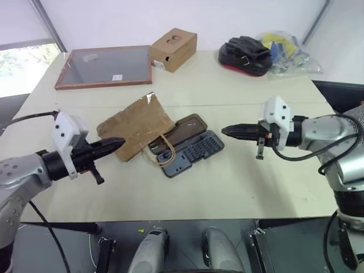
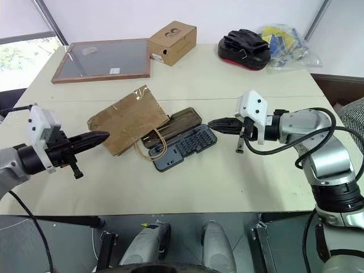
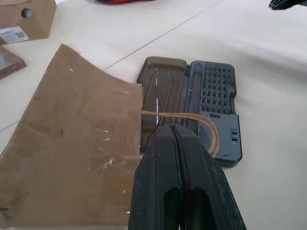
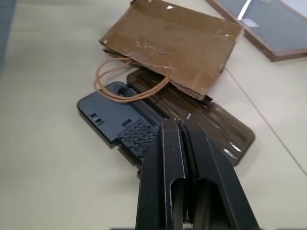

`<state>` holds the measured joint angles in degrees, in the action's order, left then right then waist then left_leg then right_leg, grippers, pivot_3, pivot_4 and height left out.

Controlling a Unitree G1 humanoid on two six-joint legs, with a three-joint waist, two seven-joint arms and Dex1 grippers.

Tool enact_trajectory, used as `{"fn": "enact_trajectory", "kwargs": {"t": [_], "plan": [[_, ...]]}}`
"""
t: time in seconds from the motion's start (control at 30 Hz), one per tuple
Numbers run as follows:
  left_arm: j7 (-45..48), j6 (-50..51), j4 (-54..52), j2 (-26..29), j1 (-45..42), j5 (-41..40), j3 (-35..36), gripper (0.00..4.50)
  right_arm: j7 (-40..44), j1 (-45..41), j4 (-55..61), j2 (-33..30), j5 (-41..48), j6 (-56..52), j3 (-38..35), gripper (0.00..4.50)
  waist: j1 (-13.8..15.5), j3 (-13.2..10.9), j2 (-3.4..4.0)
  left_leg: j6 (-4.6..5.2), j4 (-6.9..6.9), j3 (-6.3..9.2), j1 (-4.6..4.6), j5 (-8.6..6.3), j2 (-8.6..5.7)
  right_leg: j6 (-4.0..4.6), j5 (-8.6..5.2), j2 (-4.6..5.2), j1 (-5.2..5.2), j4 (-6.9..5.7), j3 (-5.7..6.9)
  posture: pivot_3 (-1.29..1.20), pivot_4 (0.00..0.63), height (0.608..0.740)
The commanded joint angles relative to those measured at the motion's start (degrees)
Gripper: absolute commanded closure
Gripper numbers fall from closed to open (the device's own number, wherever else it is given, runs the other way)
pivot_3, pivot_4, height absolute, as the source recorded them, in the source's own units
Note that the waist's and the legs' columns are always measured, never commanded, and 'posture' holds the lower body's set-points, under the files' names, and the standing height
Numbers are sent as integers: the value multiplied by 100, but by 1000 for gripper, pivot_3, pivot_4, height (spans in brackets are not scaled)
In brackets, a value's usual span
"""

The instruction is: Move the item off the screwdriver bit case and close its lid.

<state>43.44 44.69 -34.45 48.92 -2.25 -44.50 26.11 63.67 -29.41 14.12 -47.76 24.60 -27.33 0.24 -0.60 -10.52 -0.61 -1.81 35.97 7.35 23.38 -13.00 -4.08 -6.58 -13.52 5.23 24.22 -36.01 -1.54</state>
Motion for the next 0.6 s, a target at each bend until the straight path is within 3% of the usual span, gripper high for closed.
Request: {"fn": "enact_trajectory", "kwargs": {"t": [0.03, 0.6], "plan": [[-81, -62, -186, 49, 25, -84, 198, 4500, 50, -121, 129, -42, 95, -20, -67, 4461, -1, 0, 1, 0, -1, 0, 0, 0, 0, 0, 0, 0, 0, 0, 0, 0, 150, 740], [-260, -228, 24, 41, -163, 121, -220, 4500, -137, 16, 305, -7, 107, -101, -118, 4461, -8, -1, 0, 0, -2, -2, 0, 0, 1, 0, 0, -1, 2, -1, -1, 0, 150, 740]]}}
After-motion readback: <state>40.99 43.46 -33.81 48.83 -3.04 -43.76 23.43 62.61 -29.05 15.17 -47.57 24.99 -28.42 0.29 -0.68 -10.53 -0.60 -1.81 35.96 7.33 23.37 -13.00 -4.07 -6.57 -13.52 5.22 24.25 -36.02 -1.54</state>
